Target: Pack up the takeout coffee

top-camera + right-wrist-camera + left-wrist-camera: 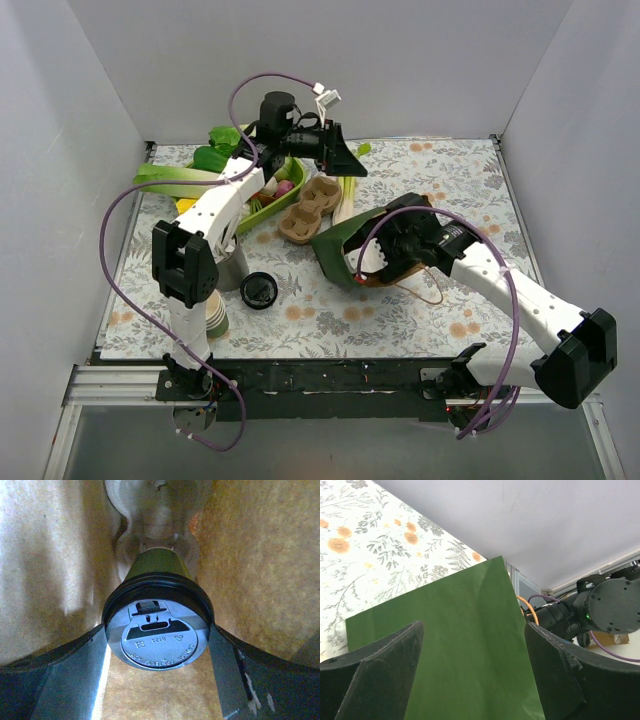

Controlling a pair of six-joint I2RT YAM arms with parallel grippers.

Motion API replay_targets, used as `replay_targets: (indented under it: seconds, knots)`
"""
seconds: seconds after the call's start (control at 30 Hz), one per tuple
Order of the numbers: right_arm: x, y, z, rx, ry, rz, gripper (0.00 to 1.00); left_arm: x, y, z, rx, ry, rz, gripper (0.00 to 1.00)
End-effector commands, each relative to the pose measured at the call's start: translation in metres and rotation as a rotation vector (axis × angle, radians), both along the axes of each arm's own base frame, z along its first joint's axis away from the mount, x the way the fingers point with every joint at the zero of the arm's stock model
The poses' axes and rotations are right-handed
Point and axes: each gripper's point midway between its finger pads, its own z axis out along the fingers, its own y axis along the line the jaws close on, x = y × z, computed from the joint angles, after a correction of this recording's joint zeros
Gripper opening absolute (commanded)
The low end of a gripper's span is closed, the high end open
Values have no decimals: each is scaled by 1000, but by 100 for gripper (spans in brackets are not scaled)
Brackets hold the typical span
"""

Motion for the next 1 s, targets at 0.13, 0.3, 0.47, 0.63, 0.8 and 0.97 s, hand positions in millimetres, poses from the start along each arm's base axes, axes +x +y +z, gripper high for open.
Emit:
replay_targets:
  seconds: [0.13, 0.3, 0.47, 0.63, 0.8, 0.97]
  knots:
    - [11, 7, 1, 24, 6, 17, 1, 35, 33, 1, 54, 9, 138, 81]
    - [15, 14, 15, 58, 39, -3, 1, 85, 45, -48, 247, -27, 325, 79]
    - [18, 20, 21, 85, 33, 2, 1, 83, 43, -90, 302, 39, 283, 77]
    - [19, 23, 21, 99, 43, -1, 1, 76, 37, -114, 330, 64, 243, 76]
    - [11, 23, 27, 118, 105, -39, 1, 66, 24, -137, 353, 70, 178, 75]
    - [1, 23, 40, 113, 131, -59, 1, 39, 5, -147, 350, 82, 79, 74]
